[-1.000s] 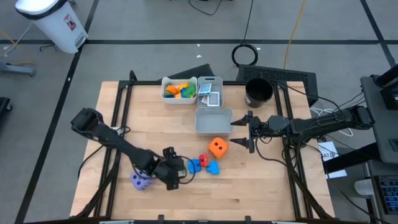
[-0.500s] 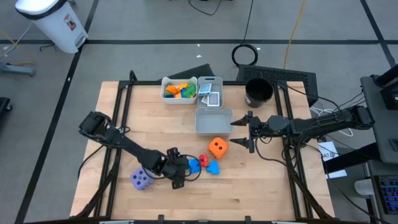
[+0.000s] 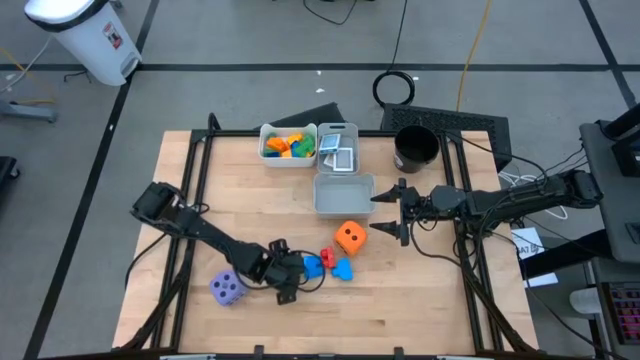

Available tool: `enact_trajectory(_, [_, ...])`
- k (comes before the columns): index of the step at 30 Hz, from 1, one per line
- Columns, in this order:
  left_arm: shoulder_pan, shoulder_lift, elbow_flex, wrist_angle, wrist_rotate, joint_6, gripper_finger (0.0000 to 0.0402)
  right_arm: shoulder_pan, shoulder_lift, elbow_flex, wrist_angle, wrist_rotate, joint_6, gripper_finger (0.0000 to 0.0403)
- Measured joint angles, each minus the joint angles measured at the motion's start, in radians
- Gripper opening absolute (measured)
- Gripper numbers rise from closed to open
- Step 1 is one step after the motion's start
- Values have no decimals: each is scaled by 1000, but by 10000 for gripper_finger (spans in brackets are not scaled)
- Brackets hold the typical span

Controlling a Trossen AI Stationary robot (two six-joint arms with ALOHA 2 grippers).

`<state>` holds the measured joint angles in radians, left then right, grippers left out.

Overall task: Pick & Place Toys
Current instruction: Put the green game piece into the white bin

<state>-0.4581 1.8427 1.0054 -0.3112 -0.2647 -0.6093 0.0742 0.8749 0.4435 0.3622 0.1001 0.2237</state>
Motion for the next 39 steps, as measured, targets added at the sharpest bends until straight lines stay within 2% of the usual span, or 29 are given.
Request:
enact_trajectory(7, [17,-37,-2,-13,28,2,152,0,0,0,0,0,-3,357])
enact_trajectory(8, [22,-47,-2,-21,41,2,143,0,0,0,0,0,-3,357])
enact_trajectory(12, [58,-120,-2,-71,70,1,144,0,0,0,-1,1,-3,357])
enact_trajectory(16, [112,-243,-2,-132,49,4,144,0,0,0,3,2,-3,357])
enact_trajectory(22, [262,-495,-2,-185,-131,93,144,0,0,0,8,3,-3,357])
enact_trajectory(26, [413,-630,-1,-188,-246,149,144,0,0,0,12,3,-8,357])
enact_trajectory(28, [506,-673,-1,-194,-267,170,144,0,0,0,15,3,-8,357])
enact_trajectory(33, [761,-684,-1,-197,-223,167,144,0,0,0,15,3,-30,357])
enact_trajectory(39, [985,-548,-1,-213,-55,163,144,0,0,0,15,3,-35,357])
